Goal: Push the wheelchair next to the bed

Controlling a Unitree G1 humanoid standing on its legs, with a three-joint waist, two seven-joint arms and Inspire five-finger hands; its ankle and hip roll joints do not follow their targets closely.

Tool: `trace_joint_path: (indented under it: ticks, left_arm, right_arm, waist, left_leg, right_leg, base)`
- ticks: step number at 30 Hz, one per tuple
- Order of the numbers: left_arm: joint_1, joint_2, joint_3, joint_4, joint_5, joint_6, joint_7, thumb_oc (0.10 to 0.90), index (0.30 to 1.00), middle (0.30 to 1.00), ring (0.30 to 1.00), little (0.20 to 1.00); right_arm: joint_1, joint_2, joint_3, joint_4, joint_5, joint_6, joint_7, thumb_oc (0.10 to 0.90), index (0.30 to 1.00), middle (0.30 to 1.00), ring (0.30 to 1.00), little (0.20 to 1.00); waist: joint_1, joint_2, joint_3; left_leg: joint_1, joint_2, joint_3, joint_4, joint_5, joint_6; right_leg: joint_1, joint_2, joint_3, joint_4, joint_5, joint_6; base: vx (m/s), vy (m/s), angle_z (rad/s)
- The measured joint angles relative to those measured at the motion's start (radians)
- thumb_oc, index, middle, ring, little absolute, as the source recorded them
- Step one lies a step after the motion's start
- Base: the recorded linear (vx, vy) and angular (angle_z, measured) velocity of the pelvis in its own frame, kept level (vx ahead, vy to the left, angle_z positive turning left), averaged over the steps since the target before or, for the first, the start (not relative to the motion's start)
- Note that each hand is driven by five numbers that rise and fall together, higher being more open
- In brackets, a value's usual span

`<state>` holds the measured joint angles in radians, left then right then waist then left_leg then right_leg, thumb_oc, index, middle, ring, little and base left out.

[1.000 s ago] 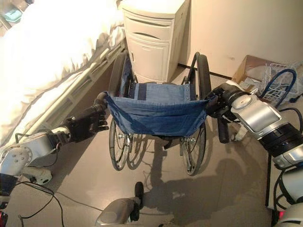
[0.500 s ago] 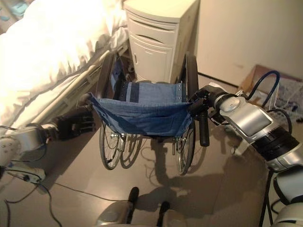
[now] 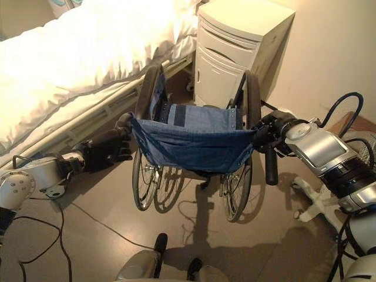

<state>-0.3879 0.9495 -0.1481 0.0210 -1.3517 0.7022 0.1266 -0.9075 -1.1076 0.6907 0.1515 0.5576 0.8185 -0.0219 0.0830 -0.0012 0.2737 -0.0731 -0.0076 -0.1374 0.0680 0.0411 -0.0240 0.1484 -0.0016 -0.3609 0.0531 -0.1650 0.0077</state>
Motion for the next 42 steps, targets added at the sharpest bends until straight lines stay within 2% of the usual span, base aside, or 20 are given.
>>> trace_joint_path:
  ticks: [7,20,21,22,23,24,35,42]
  left_arm:
    - [0.001,-0.005,0.002,-0.004,0.001,0.000,0.008,0.400,0.300,0.300,0.300,0.300]
    - [0.006,-0.035,0.010,-0.004,0.002,0.000,0.043,0.400,0.300,0.300,0.300,0.300]
    - [0.006,-0.035,0.010,-0.004,0.002,0.000,0.045,0.499,0.448,0.448,0.448,0.448]
    - [0.006,-0.035,0.011,-0.004,0.002,0.000,0.045,0.653,0.679,0.679,0.679,0.679]
    - [0.006,-0.035,0.011,-0.004,0.002,0.000,0.045,0.717,0.775,0.775,0.775,0.775]
    - [0.006,-0.035,0.012,-0.005,0.002,0.000,0.045,0.800,0.900,0.900,0.900,0.900]
    - [0.068,-0.036,0.081,-0.050,0.002,0.000,0.074,0.800,0.900,0.900,0.900,0.900]
    - [0.118,-0.036,0.134,-0.071,0.023,0.000,0.076,0.800,0.900,0.900,0.900,0.900]
  right_arm:
    - [-0.012,-0.001,0.000,0.001,-0.004,0.000,0.000,0.400,0.300,0.300,0.300,0.300]
    - [-0.011,0.008,0.000,0.006,-0.010,0.003,-0.005,0.400,0.300,0.300,0.300,0.300]
    - [-0.011,0.009,0.000,0.006,-0.010,0.003,-0.007,0.400,0.300,0.300,0.300,0.300]
    - [-0.011,0.011,0.000,0.006,-0.010,0.004,-0.009,0.555,0.533,0.533,0.533,0.533]
    - [-0.011,0.011,0.000,0.006,-0.010,0.004,-0.010,0.595,0.592,0.592,0.592,0.592]
    - [-0.011,0.011,0.000,0.006,-0.009,0.004,-0.011,0.800,0.900,0.900,0.900,0.900]
    - [-0.003,0.003,-0.009,-0.004,0.006,0.005,-0.023,0.800,0.900,0.900,0.900,0.900]
    - [0.116,-0.026,-0.146,-0.125,0.036,0.005,-0.040,0.800,0.900,0.900,0.900,0.900]
  waist:
    - [0.008,0.004,-0.003]
    - [0.013,0.004,-0.003]
    - [0.013,0.004,-0.003]
    - [0.013,0.004,-0.003]
    - [0.013,0.004,-0.003]
    - [0.013,0.004,-0.003]
    - [0.011,0.004,-0.003]
    - [-0.006,0.004,-0.003]
  left_leg:
    - [0.002,-0.001,0.016,0.000,0.015,-0.003]
    - [0.027,0.000,0.037,-0.023,0.015,-0.003]
    - [0.028,0.001,0.037,-0.025,0.015,-0.003]
    - [0.028,0.002,0.037,-0.026,0.015,-0.003]
    - [0.029,0.002,0.037,-0.027,0.015,-0.003]
    - [0.030,0.003,0.038,-0.028,0.015,-0.003]
    - [0.034,0.005,0.046,-0.032,0.015,-0.003]
    - [0.037,0.005,0.062,-0.044,0.021,0.002]
  right_leg:
    - [0.016,0.008,0.023,-0.015,0.000,0.000]
    - [0.053,0.017,0.024,-0.050,0.001,-0.002]
    - [0.053,0.018,0.024,-0.050,0.001,-0.002]
    - [0.053,0.018,0.025,-0.050,0.001,-0.002]
    - [0.053,0.019,0.025,-0.050,0.001,-0.002]
    - [0.053,0.019,0.025,-0.050,0.001,-0.002]
    - [0.054,0.018,0.029,-0.050,0.001,-0.002]
    - [0.054,0.016,0.029,-0.050,0.001,-0.002]
  base:
    - [0.01,0.017,0.06]
    - [0.00,0.001,0.02]
    - [0.00,0.000,0.00]
    - [0.00,0.000,0.00]
    - [0.00,0.000,0.00]
    - [0.00,0.000,0.00]
    - [0.00,0.000,-0.01]
    - [0.00,0.000,0.00]
